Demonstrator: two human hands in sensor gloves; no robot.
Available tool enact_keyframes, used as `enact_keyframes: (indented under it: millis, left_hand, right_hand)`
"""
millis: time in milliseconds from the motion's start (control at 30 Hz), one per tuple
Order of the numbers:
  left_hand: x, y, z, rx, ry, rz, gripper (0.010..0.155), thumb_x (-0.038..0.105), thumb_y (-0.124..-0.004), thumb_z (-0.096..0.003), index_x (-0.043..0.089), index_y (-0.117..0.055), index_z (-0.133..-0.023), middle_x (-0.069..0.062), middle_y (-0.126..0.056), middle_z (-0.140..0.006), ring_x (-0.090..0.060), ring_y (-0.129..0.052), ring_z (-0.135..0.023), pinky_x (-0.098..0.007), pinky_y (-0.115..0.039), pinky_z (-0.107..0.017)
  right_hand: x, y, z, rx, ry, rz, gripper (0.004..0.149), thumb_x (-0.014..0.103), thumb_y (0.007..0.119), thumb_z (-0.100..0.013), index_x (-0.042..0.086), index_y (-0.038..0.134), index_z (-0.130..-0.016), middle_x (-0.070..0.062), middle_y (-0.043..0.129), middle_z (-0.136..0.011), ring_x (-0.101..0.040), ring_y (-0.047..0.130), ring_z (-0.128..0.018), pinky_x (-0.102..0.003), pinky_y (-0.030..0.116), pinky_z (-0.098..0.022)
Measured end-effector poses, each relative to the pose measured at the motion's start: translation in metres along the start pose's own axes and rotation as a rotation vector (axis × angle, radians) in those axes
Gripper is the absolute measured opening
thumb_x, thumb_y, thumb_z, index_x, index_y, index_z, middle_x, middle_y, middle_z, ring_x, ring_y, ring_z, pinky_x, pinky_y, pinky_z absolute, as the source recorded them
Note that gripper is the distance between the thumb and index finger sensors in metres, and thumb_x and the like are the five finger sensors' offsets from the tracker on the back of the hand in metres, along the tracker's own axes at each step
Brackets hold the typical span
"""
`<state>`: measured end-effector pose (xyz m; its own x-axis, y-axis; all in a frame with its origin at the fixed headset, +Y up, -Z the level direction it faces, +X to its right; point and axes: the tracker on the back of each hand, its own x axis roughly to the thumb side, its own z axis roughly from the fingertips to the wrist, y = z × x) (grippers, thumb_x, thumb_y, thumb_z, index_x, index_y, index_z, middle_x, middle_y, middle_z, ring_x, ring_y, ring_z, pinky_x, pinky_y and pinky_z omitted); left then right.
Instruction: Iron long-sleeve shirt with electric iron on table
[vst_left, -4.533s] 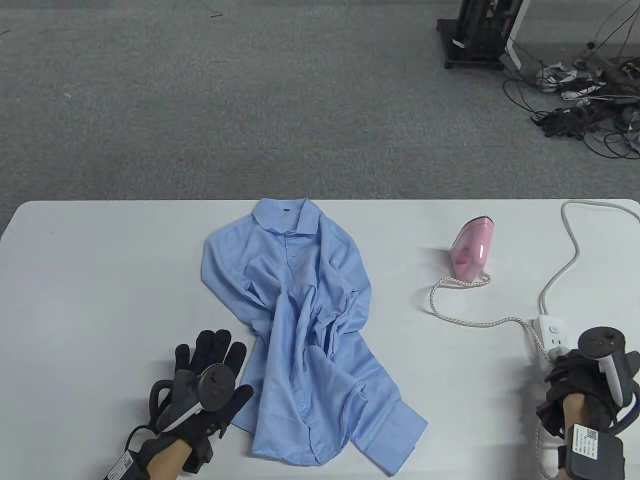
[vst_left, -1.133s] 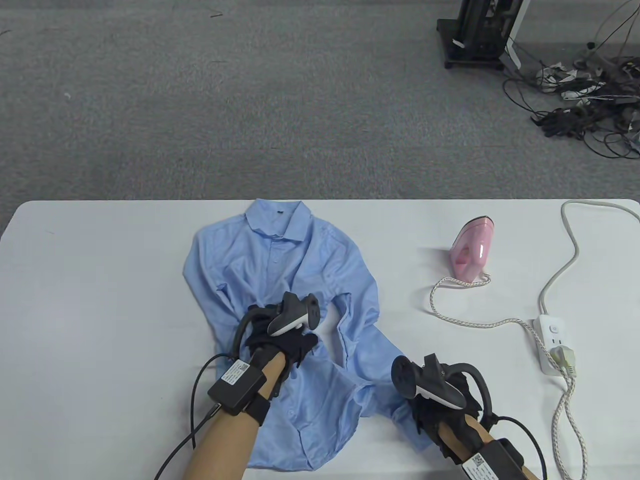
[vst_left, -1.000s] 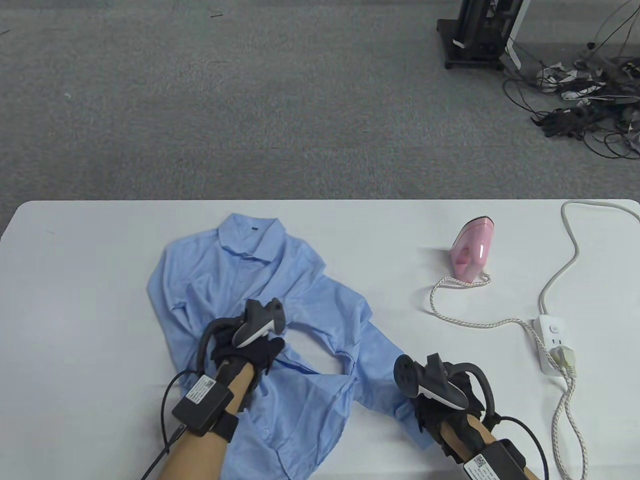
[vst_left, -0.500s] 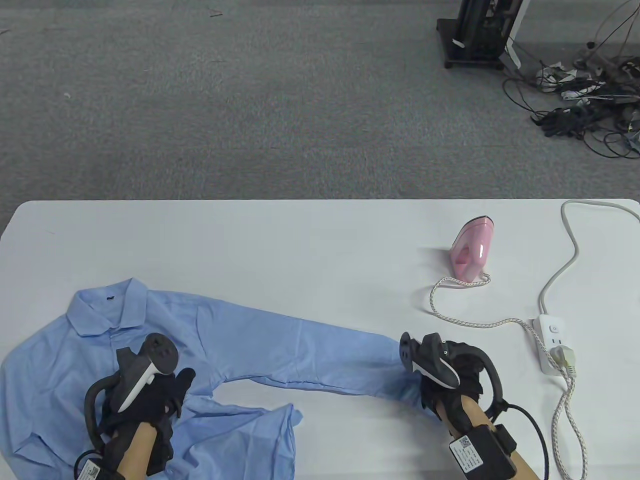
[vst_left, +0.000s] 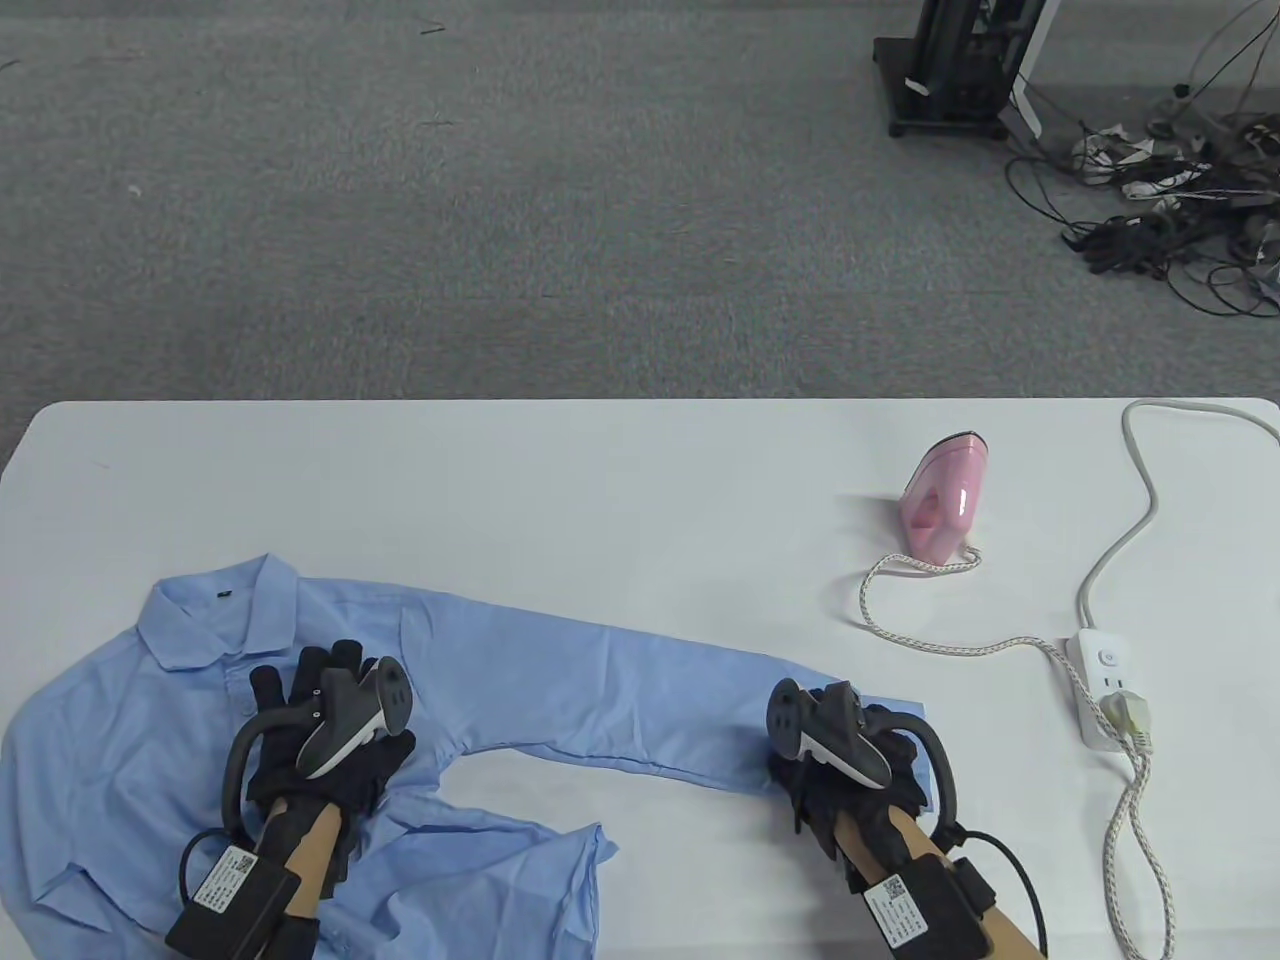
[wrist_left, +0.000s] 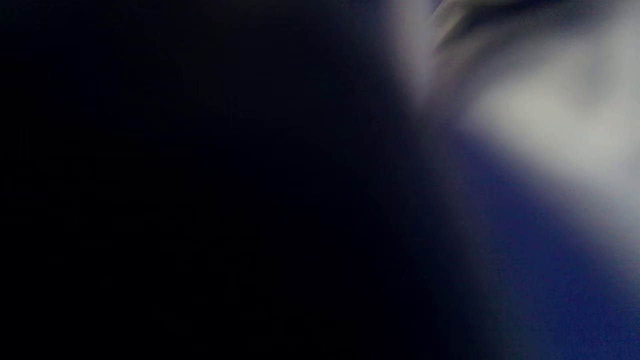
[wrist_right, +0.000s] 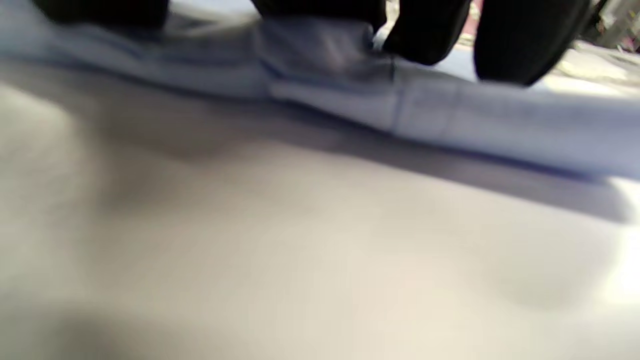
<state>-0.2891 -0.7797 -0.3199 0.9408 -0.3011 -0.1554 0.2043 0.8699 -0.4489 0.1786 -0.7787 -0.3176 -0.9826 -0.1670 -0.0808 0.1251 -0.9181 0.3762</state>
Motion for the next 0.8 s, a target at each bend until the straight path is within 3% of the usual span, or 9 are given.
enact_keyframes:
  millis: [67,100,167,333,433,600,667,733,800]
  left_hand:
    - [0.002,-0.005,-0.002,-0.044,-0.061,0.056,0.083,0.075,-0.052,-0.0278,0.05,-0.014,-0.097,0.012,-0.006,-0.115,-0.022,-0.012,-0.114,-0.062,-0.008,-0.079]
    - [0.004,-0.009,-0.004,-0.087,-0.098,0.098,0.085,0.076,-0.052,-0.0273,0.047,-0.017,-0.098,0.008,-0.018,-0.117,-0.025,-0.024,-0.115,-0.063,-0.013,-0.079]
    - [0.011,-0.014,-0.005,-0.181,-0.142,0.135,0.087,0.079,-0.05,-0.0267,0.048,-0.007,-0.096,0.008,-0.002,-0.112,-0.025,-0.008,-0.111,-0.063,-0.012,-0.079]
    - [0.028,-0.012,0.004,-0.112,-0.13,0.027,0.089,0.079,-0.044,-0.0252,0.043,-0.006,-0.097,0.0,-0.007,-0.114,-0.031,-0.016,-0.112,-0.064,-0.018,-0.079]
    - [0.026,-0.014,0.004,-0.142,-0.139,0.07,0.089,0.079,-0.044,-0.026,0.043,-0.004,-0.096,0.003,-0.002,-0.113,-0.03,-0.01,-0.111,-0.064,-0.016,-0.079]
    - [0.027,-0.012,0.004,-0.131,-0.147,0.072,0.089,0.078,-0.047,-0.027,0.042,-0.006,-0.098,0.001,-0.004,-0.113,-0.032,-0.013,-0.111,-0.064,-0.016,-0.079]
    - [0.028,-0.013,0.004,-0.139,-0.147,0.068,0.089,0.078,-0.046,-0.0269,0.041,-0.005,-0.097,-0.002,-0.003,-0.113,-0.032,-0.01,-0.111,-0.063,-0.015,-0.079]
    - [0.028,-0.013,0.005,-0.137,-0.143,0.064,0.089,0.078,-0.045,-0.0264,0.042,-0.004,-0.097,0.001,-0.002,-0.113,-0.032,-0.01,-0.111,-0.063,-0.014,-0.078]
    - [0.028,-0.013,0.005,-0.138,-0.141,0.058,0.089,0.078,-0.044,-0.0256,0.042,-0.003,-0.096,0.001,-0.001,-0.112,-0.031,-0.009,-0.111,-0.063,-0.013,-0.078]
  right_hand:
    - [-0.024,0.003,-0.011,0.061,0.041,-0.012,0.078,0.061,0.064,-0.036,0.021,0.037,-0.098,-0.011,0.039,-0.105,-0.044,0.049,-0.095,-0.065,0.064,-0.057]
    - [-0.037,0.004,-0.016,0.091,0.053,-0.031,0.078,0.061,0.063,-0.036,0.022,0.034,-0.097,-0.009,0.035,-0.105,-0.043,0.044,-0.096,-0.065,0.061,-0.059]
    - [-0.055,0.004,-0.023,0.117,0.069,-0.081,0.078,0.06,0.065,-0.036,0.024,0.033,-0.097,-0.007,0.032,-0.105,-0.041,0.04,-0.097,-0.066,0.057,-0.06]
    - [-0.063,0.003,-0.027,0.109,0.081,-0.077,0.078,0.059,0.067,-0.035,0.023,0.034,-0.096,-0.007,0.033,-0.105,-0.041,0.039,-0.097,-0.067,0.056,-0.06]
    - [-0.066,-0.013,-0.021,0.071,0.081,-0.079,0.079,0.062,0.067,-0.035,0.021,0.042,-0.098,-0.01,0.043,-0.105,-0.041,0.054,-0.095,-0.062,0.067,-0.055]
    - [-0.095,-0.075,-0.027,-0.134,0.205,-0.395,0.081,0.064,0.067,-0.036,0.01,0.053,-0.095,-0.023,0.056,-0.097,-0.046,0.07,-0.083,-0.06,0.072,-0.049]
    - [-0.111,-0.096,-0.042,-0.215,0.296,-0.511,0.082,0.064,0.066,-0.036,0.008,0.051,-0.094,-0.024,0.055,-0.095,-0.045,0.07,-0.08,-0.058,0.072,-0.049]
    - [-0.122,-0.103,-0.059,-0.286,0.391,-0.587,0.084,0.064,0.067,-0.035,0.006,0.049,-0.093,-0.025,0.052,-0.093,-0.046,0.067,-0.08,-0.058,0.07,-0.049]
    - [-0.13,-0.101,-0.079,-0.282,0.422,-0.66,0.086,0.065,0.067,-0.034,0.006,0.043,-0.093,-0.025,0.045,-0.094,-0.046,0.062,-0.083,-0.058,0.068,-0.051]
